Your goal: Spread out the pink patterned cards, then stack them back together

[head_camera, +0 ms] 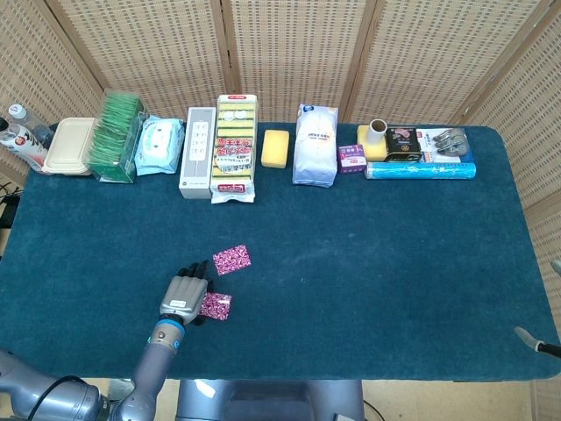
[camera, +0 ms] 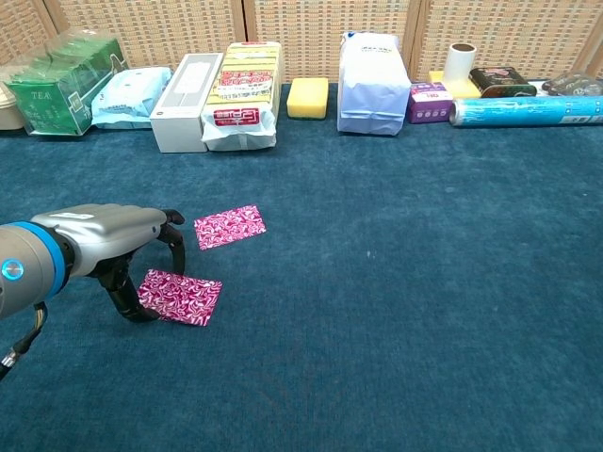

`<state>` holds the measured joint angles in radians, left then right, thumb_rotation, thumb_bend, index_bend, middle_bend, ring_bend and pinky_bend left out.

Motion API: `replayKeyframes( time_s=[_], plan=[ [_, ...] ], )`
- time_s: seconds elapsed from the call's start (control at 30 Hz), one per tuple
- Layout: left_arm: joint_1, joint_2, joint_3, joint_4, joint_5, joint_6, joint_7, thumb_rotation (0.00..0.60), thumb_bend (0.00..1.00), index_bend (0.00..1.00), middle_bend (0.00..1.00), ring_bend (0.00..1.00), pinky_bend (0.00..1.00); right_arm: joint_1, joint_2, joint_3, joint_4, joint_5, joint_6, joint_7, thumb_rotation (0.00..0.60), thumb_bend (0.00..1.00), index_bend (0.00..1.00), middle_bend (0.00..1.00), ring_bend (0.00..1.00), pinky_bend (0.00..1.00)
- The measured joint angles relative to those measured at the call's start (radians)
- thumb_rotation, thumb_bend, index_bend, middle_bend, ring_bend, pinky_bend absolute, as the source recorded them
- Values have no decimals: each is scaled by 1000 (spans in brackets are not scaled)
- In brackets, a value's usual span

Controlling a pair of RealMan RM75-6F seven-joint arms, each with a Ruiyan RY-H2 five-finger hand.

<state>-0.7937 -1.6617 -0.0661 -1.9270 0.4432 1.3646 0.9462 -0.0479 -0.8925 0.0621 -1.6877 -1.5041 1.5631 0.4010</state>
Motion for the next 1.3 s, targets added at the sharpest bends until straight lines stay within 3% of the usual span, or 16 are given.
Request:
replayKeyframes(
  time_s=[0.93,1.3],
  plan=[
    [-4,13,-18,-20,-27,8,21,600,157,358,0,0,124,-3,1,1,1,3,5,10,600,7,77,0,0,0],
    [6,26,-24,10,49,-12,-41,600,159,304,0,0,124,-2,1,1,1,1,5,6,600,8,77,0,0,0]
  ],
)
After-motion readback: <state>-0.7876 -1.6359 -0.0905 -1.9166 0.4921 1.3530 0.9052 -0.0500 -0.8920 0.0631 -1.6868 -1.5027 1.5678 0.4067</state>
